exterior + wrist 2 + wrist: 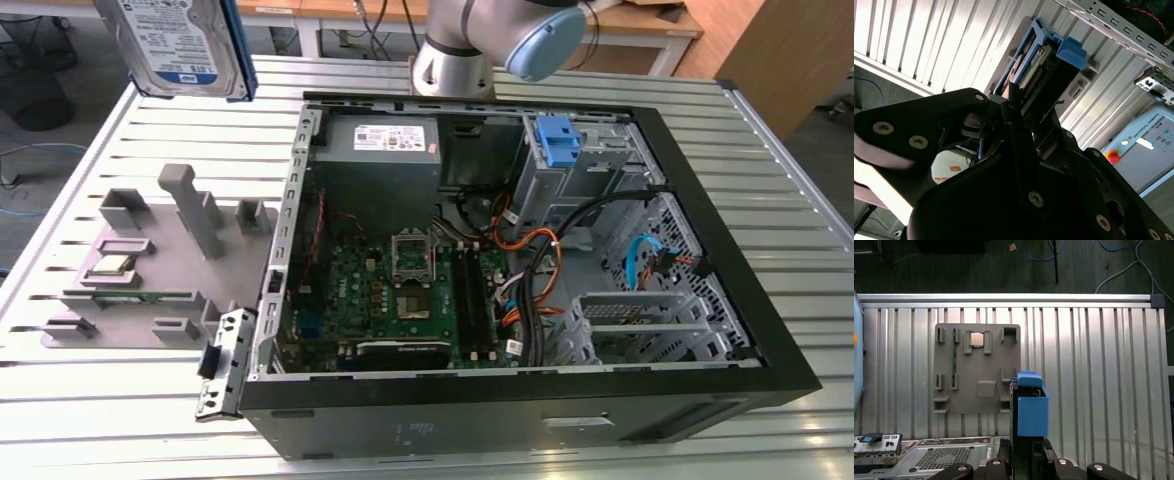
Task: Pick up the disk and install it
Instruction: 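Pick up the disk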
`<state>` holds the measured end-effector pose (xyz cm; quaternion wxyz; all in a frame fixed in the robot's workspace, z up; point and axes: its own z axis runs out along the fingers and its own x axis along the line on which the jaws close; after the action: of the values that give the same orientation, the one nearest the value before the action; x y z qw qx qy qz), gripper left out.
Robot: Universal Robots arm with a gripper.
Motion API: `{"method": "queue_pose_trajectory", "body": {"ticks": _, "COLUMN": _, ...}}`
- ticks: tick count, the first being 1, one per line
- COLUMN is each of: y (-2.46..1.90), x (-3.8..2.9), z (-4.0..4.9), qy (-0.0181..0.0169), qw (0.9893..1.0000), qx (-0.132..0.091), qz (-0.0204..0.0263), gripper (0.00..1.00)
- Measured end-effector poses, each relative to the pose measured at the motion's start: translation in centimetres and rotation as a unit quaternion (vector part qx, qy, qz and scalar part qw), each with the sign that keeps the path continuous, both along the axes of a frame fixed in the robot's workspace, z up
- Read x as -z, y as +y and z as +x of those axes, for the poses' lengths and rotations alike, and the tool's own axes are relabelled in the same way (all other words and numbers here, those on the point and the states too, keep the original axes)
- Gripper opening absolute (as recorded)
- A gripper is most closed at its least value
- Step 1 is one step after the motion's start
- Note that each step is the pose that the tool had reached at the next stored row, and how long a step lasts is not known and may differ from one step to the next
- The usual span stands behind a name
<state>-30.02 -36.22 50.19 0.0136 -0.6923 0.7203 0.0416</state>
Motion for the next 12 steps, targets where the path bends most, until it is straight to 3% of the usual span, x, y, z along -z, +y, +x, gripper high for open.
{"method": "queue_pose_trajectory", "body": {"ticks": 12, "y": 0.0, "x": 0.0, "z": 2.67, "qy": 0.0, "qw": 1.0, "qx": 0.0, "qz": 0.0, "gripper": 0.35}}
